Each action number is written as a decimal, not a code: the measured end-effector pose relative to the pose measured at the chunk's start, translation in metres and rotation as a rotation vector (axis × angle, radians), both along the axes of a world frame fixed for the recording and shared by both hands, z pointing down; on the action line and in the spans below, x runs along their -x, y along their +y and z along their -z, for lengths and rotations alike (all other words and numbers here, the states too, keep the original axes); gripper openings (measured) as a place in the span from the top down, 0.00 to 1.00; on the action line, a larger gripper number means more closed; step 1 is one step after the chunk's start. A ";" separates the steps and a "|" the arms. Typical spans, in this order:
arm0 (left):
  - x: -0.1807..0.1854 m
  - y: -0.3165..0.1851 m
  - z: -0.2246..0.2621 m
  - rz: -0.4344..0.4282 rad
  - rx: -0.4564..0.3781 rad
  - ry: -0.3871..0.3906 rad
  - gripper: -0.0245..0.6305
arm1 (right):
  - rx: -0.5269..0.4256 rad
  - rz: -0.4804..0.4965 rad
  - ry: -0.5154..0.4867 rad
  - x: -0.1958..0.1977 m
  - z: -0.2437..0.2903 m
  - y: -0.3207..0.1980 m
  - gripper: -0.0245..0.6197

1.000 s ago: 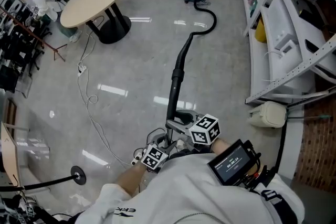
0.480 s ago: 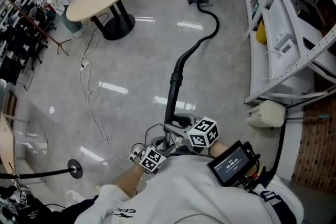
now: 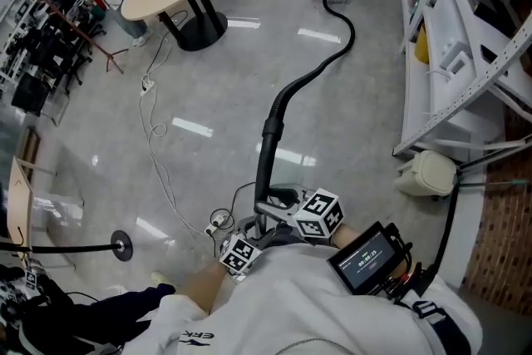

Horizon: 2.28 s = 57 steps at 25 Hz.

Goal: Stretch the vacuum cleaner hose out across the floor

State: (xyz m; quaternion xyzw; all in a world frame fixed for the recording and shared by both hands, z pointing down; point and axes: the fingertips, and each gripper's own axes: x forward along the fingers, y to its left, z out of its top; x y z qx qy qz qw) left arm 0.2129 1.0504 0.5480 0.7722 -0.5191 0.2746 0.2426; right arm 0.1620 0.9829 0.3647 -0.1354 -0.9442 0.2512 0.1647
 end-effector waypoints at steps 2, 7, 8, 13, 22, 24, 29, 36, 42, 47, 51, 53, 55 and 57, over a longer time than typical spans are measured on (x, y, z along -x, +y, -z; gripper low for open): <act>-0.009 0.009 0.001 0.006 0.006 -0.019 0.69 | 0.004 0.023 -0.010 -0.012 0.001 0.009 0.71; -0.031 0.039 0.002 -0.041 0.033 -0.061 0.69 | 0.023 0.074 -0.027 -0.037 0.005 0.039 0.71; -0.035 0.044 0.002 -0.058 0.038 -0.069 0.69 | 0.027 0.081 -0.028 -0.040 0.004 0.043 0.72; -0.043 0.072 0.001 -0.132 0.067 -0.062 0.69 | 0.063 0.089 -0.023 -0.045 -0.001 0.064 0.72; -0.033 0.089 0.014 -0.198 0.040 0.024 0.68 | 0.111 0.041 -0.058 -0.028 0.005 0.074 0.72; -0.035 0.083 0.014 -0.223 0.038 0.035 0.68 | 0.119 0.025 -0.065 -0.030 0.004 0.065 0.72; -0.004 0.112 0.033 -0.281 0.018 0.061 0.66 | 0.112 -0.027 -0.067 -0.001 0.018 0.092 0.72; 0.025 0.120 0.074 -0.279 -0.079 0.088 0.63 | 0.120 -0.103 -0.061 0.006 0.025 0.105 0.73; 0.025 0.117 0.102 -0.345 -0.148 0.095 0.59 | 0.120 -0.131 -0.068 0.004 0.034 0.120 0.73; 0.022 0.105 0.128 -0.337 -0.215 0.170 0.57 | 0.109 -0.130 -0.069 0.001 0.037 0.132 0.73; 0.010 0.102 0.138 -0.364 -0.237 0.209 0.57 | 0.100 -0.110 -0.057 -0.003 0.038 0.147 0.73; 0.003 0.104 0.145 -0.378 -0.258 0.225 0.57 | 0.095 -0.086 -0.054 -0.004 0.039 0.158 0.73; -0.005 0.106 0.151 -0.393 -0.283 0.240 0.57 | 0.083 -0.061 -0.043 -0.005 0.039 0.170 0.73; -0.013 0.109 0.158 -0.399 -0.309 0.267 0.57 | 0.064 -0.034 -0.026 -0.004 0.037 0.183 0.73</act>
